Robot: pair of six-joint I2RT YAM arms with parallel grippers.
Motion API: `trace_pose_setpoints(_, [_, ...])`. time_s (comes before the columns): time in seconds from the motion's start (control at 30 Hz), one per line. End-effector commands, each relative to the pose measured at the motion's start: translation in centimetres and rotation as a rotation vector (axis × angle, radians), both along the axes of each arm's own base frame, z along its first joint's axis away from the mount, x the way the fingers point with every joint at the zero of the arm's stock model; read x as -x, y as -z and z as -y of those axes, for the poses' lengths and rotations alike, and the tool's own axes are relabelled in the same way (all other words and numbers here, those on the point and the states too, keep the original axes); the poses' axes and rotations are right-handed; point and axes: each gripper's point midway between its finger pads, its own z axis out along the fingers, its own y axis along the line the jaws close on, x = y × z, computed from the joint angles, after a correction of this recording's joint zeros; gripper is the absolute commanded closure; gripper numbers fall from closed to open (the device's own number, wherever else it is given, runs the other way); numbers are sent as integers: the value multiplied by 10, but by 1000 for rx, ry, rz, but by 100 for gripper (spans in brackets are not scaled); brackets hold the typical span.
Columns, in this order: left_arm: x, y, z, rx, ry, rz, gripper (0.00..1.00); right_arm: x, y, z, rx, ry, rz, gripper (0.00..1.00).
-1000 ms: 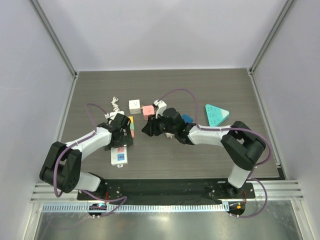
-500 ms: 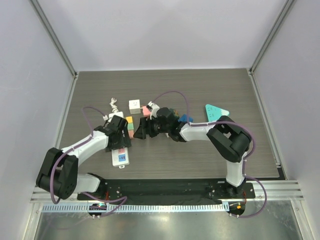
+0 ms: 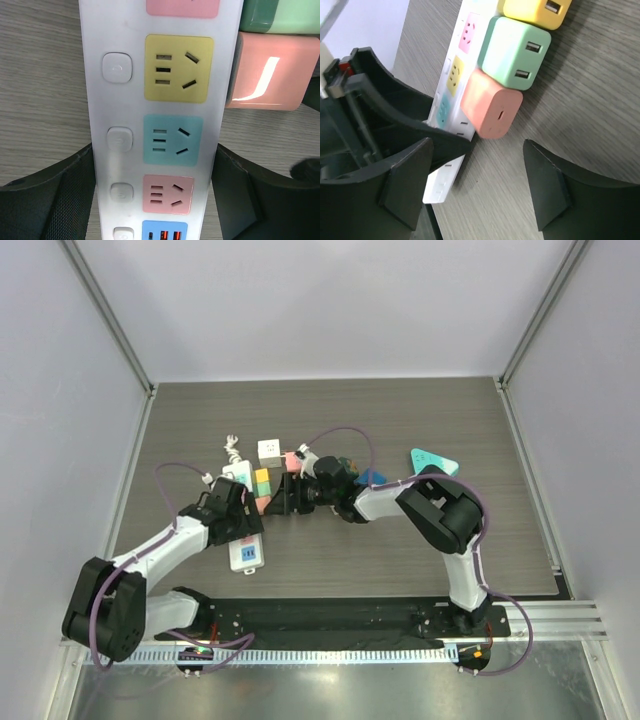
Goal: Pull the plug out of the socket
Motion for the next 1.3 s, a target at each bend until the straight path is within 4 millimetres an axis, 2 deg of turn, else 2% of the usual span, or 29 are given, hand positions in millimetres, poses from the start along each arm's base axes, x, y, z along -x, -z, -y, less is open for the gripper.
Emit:
trace_pose_setpoints(0.0, [1,2,21,127,26,21,100,-9,-23,-18,-115,-6,-2,23])
trace_pose_setpoints(0.27, [8,9,20,141,17,27,100,-16,-18,-28,-160,1,-26,39])
trace_pose_setpoints(0.33, [7,9,18,140,8,37,100,-17,-25,-33,-204,-3,-39,43])
trace_pose_setpoints(0.5, [7,8,16,135,-5,42,100,-19,-26,-34,-223,6,-47,45])
trace_pose_setpoints(0.6, [7,10,16,135,-10,39,100,-21,-26,-34,-218,14,-45,52])
trace_pose_setpoints(0.7, [8,11,14,126,-20,35,100,-25,-21,-30,-205,42,-59,66])
trace_pose_setpoints(0.8, [9,12,3,85,-78,36,100,-34,-18,-19,-208,79,-71,99])
trace_pose_setpoints(0.93, [12,15,-11,43,-172,30,100,-39,-22,-5,-223,122,-75,99])
trace_pose_setpoints(0.97, [12,14,-11,47,-183,39,100,-43,-26,1,-232,140,-71,99])
trace_pose_setpoints(1.1, [12,12,-15,46,-205,57,100,-38,-25,22,-262,170,-80,99])
trace_pose_setpoints(1.13, [11,12,-14,48,-205,62,100,-37,-34,23,-302,163,-70,99])
trace_pose_setpoints(1.2, [11,12,-13,52,-197,59,100,-35,-37,31,-310,165,-68,99])
trace_pose_setpoints(1.27, [11,12,-12,57,-193,59,100,-34,-30,36,-260,171,-55,99])
